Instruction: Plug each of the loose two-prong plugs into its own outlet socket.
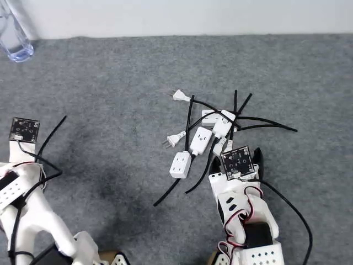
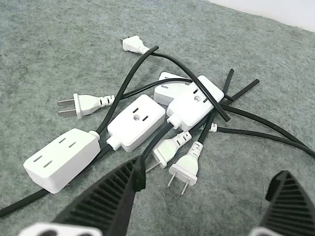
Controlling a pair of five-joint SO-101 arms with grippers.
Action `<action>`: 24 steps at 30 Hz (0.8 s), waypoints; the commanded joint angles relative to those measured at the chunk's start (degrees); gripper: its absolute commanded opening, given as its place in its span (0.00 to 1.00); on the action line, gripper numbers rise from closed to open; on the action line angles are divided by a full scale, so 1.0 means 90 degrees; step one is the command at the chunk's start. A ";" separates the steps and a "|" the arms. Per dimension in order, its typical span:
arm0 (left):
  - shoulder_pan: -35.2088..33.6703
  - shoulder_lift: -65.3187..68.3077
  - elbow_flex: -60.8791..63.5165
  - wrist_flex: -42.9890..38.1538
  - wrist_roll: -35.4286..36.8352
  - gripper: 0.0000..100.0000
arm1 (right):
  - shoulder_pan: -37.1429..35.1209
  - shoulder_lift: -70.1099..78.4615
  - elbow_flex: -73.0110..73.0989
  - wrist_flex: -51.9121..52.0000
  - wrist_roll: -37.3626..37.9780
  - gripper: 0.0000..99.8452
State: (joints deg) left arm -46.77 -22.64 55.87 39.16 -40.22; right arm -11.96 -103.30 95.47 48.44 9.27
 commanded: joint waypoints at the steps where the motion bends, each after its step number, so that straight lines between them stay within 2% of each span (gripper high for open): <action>1: 0.0039 -0.0244 -0.0034 -0.0098 0.0078 0.15 | -0.0044 0.0015 0.0107 0.0015 0.0059 0.38; 5: 0.0264 -0.0244 -0.0083 -0.0020 0.0059 0.15 | -0.0044 0.0015 0.0107 0.0015 0.0059 0.38; 7: 0.0557 -0.0244 -0.0288 0.0440 0.0049 0.15 | -0.0044 0.0015 0.0107 0.0015 0.0059 0.38; 9: 0.1045 -0.0244 -0.0728 0.1270 0.0049 0.15 | -0.0044 0.0015 0.0107 0.0015 0.0059 0.38; 14: 0.2569 -0.0244 -0.2466 0.3624 0.0049 0.16 | -0.0151 0.0015 0.0107 0.0024 0.0059 0.38; 17: 0.3624 -0.0244 -0.3297 0.4679 0.0059 0.24 | -0.0151 0.0015 0.0107 0.0024 0.0059 0.38; 19: 0.4317 -0.0244 -0.3590 0.5001 0.0068 0.30 | -0.0151 0.0015 0.0107 0.0024 0.0059 0.38; 24: 0.5978 -0.0186 -0.3580 0.5011 0.0078 0.42 | -0.0044 0.0005 0.0107 0.0015 0.0068 0.38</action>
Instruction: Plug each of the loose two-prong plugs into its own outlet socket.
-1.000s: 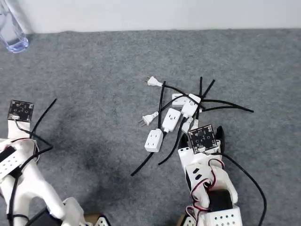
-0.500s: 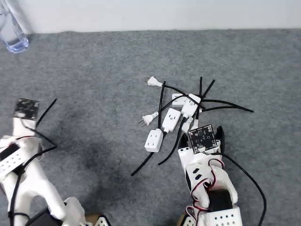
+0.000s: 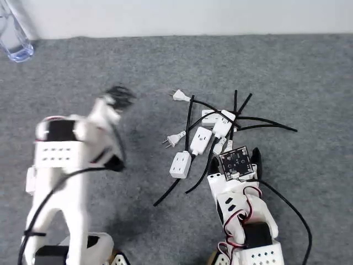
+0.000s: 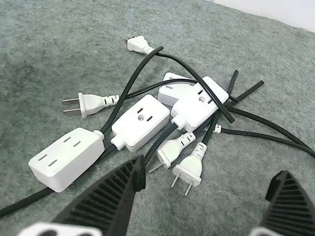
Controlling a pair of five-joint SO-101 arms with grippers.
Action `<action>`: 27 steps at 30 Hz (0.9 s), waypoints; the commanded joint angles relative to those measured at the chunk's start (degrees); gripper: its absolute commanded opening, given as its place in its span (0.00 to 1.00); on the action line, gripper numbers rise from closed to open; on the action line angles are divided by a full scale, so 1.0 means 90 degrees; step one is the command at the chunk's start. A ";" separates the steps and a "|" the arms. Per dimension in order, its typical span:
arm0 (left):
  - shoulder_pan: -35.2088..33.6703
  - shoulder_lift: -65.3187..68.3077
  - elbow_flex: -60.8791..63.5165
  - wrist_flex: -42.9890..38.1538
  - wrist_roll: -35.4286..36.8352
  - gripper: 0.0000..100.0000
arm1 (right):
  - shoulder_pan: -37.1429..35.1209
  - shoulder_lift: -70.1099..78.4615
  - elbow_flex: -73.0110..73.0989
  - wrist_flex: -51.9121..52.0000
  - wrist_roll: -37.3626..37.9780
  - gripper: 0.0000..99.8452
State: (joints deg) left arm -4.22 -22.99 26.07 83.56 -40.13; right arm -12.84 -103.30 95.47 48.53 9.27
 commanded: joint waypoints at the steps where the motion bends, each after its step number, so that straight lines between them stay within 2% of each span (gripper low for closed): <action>1: 0.1534 -0.0147 -0.0210 0.0049 0.0068 0.42 | 0.0171 -0.0024 0.0107 -0.0015 0.0068 0.38; 5: 0.2198 -0.0137 0.0132 -0.0674 0.0068 0.42 | 0.0640 -0.0063 0.0098 -0.0054 0.0039 0.38; 13: 0.2237 0.0459 0.1177 -0.2501 0.0088 0.42 | 0.0718 -0.0063 0.0098 -0.0063 0.0059 0.38; 19: 0.2256 0.1875 0.1177 -0.3634 0.0947 0.42 | 0.0737 -0.0063 0.0098 -0.0063 0.0117 0.38; 22: 0.2383 0.2237 0.0679 -0.3692 0.1465 0.42 | 0.0728 -0.0063 0.0107 -0.0063 0.0410 0.38; 24: 0.2471 0.2305 0.0249 -0.3399 0.1690 0.42 | 0.0728 -0.0063 0.0107 -0.0054 0.0440 0.38; 27: 0.2637 0.2335 -0.0073 -0.3214 0.1729 0.42 | 0.0728 -0.0054 0.0107 -0.0054 0.0449 0.38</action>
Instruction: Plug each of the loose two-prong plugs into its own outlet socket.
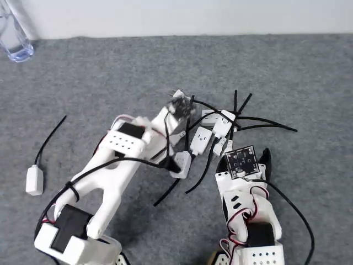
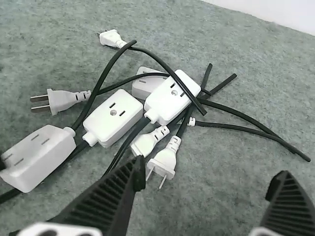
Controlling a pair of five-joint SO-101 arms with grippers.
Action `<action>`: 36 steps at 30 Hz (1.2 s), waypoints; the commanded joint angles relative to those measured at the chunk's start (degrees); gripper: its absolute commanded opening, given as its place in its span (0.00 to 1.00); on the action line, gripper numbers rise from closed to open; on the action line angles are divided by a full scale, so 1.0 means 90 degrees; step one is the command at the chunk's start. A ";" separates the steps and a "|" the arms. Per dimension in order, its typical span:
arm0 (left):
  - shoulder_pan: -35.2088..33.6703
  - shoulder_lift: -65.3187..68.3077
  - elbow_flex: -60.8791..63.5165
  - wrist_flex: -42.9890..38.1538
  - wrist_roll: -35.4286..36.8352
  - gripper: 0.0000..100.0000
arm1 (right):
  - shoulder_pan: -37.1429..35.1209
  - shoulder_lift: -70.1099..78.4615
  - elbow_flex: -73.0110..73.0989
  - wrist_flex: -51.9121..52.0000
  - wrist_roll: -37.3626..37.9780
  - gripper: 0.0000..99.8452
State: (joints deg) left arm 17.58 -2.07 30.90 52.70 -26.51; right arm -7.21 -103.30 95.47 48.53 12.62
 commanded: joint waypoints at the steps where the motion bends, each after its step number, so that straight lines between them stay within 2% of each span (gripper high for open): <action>1: 0.0283 0.0010 -0.0640 0.0215 0.0215 0.42 | 0.0103 -0.0044 0.0107 -0.0054 0.0088 0.38; 7: 0.0537 0.0029 -0.0425 -0.0391 0.0244 0.42 | 0.0083 0.0005 0.0107 -0.0054 0.0352 0.38; 9: 0.0537 0.0029 -0.0317 -0.0576 0.0313 0.42 | 0.0063 0.0005 0.0107 -0.0044 0.0498 0.34; 13: 0.0449 0.0440 -0.0269 -0.0967 0.1045 0.42 | 0.0063 -0.0005 0.0107 -0.0063 0.0527 0.23; 16: 0.0410 0.1114 -0.0464 -0.1123 0.1778 0.42 | 0.0093 -0.0005 0.0107 -0.0122 0.0527 0.23; 19: 0.0410 0.1612 -0.0884 -0.0830 0.2354 0.42 | 0.0103 0.0005 0.0107 -0.0161 0.0527 0.27; 24: 0.0469 0.1709 -0.1197 -0.0391 0.2764 0.42 | 0.0103 0.0005 0.0107 -0.0161 0.0527 0.28; 28: 0.0410 0.1768 -0.1197 -0.0283 0.2989 0.42 | 0.0103 0.0015 0.0107 -0.0161 0.0527 0.28; 36: 0.0449 0.1768 -0.1216 0.0821 0.3106 0.42 | 0.0093 0.0015 0.0107 -0.0151 0.0527 0.28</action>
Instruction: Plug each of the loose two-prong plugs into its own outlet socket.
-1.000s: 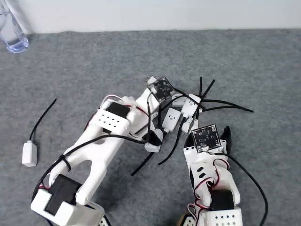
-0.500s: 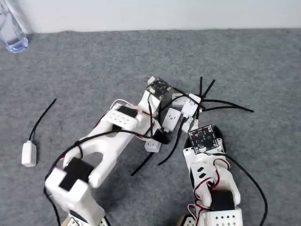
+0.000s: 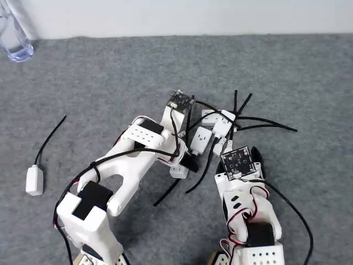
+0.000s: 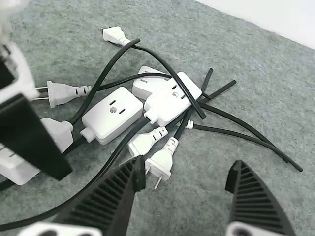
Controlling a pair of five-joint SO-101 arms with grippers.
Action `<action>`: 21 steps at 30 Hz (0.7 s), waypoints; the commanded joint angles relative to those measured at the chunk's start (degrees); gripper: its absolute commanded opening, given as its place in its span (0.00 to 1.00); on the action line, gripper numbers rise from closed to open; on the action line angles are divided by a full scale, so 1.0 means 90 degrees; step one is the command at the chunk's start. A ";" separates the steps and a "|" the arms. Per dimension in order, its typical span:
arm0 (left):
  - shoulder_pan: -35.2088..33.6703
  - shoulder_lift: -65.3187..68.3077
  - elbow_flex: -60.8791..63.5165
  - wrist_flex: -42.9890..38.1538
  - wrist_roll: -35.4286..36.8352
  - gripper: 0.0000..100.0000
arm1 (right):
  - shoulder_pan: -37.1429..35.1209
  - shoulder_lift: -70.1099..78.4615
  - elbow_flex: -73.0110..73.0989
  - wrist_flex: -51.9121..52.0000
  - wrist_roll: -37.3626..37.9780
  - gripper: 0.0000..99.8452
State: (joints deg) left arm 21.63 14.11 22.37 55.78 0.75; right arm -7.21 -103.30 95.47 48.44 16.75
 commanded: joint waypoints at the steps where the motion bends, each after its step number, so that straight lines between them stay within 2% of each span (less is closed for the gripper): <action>1: -0.0020 -0.0029 -0.0269 0.0547 0.0078 0.42 | 0.0083 0.0015 0.0107 -0.0142 0.0068 0.28; 10: 0.0225 -0.0020 -0.0259 0.0537 0.0078 0.39 | 0.0073 0.0015 0.0107 -0.0122 0.0078 0.28; 15: 0.0488 -0.0020 -0.0269 0.0400 0.0078 0.29 | 0.0073 0.0015 0.0107 -0.0122 0.0078 0.28; 21: 0.0420 -0.0020 -0.0259 0.0264 0.0059 0.17 | 0.0073 0.0015 0.0107 -0.0122 0.0078 0.28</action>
State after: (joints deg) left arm 25.49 14.29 22.37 59.65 0.92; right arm -7.21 -103.30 95.47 48.44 16.75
